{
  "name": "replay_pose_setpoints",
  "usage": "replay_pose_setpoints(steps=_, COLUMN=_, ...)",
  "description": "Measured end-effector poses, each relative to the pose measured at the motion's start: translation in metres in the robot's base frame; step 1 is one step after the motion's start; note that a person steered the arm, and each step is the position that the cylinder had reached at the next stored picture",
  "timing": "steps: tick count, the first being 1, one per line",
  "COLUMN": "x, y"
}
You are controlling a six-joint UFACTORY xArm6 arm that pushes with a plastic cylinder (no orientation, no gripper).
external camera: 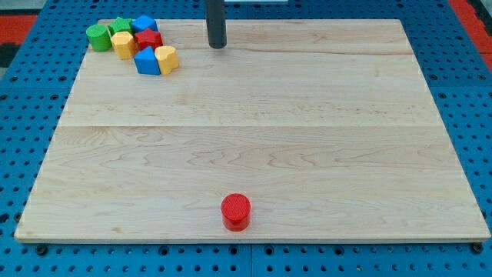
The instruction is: Move the green circle to the top left corner of the board
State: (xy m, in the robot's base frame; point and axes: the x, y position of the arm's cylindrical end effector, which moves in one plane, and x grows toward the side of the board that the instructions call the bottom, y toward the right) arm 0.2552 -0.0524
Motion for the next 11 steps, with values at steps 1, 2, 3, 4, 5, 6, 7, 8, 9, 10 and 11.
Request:
replay_pose_setpoints(steps=1, x=0.000, y=0.000)
replay_pose_setpoints(steps=2, x=0.005, y=0.051)
replay_pose_setpoints(steps=3, x=0.048, y=0.087)
replay_pose_setpoints(steps=4, x=0.117, y=0.039)
replay_pose_setpoints(steps=5, x=0.171, y=-0.072)
replay_pose_setpoints(steps=6, x=0.176, y=-0.201)
replay_pose_setpoints(steps=7, x=0.159, y=-0.252)
replay_pose_setpoints(steps=8, x=0.145, y=-0.252)
replay_pose_setpoints(steps=9, x=0.074, y=-0.244)
replay_pose_setpoints(steps=10, x=0.011, y=-0.219)
replay_pose_setpoints(steps=11, x=-0.016, y=-0.222)
